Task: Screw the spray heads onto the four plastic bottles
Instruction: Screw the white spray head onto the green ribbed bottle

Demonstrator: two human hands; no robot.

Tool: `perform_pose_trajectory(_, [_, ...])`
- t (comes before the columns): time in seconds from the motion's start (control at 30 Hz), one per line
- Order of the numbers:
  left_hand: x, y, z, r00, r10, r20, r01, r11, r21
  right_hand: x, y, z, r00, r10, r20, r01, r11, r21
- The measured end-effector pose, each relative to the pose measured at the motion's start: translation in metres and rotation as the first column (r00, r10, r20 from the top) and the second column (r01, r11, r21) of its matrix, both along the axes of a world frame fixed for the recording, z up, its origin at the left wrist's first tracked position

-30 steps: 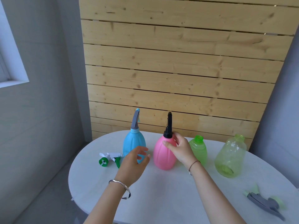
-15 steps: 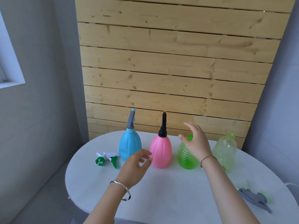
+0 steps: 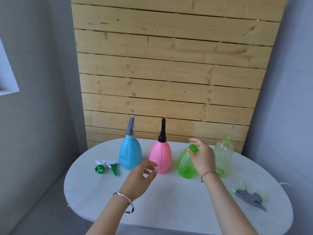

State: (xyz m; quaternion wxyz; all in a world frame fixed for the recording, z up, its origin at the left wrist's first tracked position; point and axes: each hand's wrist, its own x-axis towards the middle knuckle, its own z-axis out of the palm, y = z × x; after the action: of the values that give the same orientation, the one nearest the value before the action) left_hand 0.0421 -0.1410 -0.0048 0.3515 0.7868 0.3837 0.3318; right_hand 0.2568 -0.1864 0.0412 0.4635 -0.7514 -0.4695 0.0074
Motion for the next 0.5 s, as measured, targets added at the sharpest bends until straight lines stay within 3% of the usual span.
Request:
perform_pose_trajectory(0.2, [-0.002,-0.012,0.005,0.998,-0.018,0.052,0.021,0.998,-0.054,-0.007,-0.019,0.027,0.998,-0.027,0.053,0.023,0.997,0.07])
perform_pose_trajectory(0.33, [-0.008,-0.016,0.009,0.994,-0.054,0.095,0.063,0.993,-0.1,-0.035,-0.026,0.046,0.976,0.19,-0.108,-0.172,0.973,0.154])
perform_pose_trajectory(0.5, [-0.033,-0.01,0.014,0.993,-0.003,0.121,0.014,0.996,-0.086,-0.088,-0.014,0.047,0.826,0.477,-0.301,-0.408,0.874,0.264])
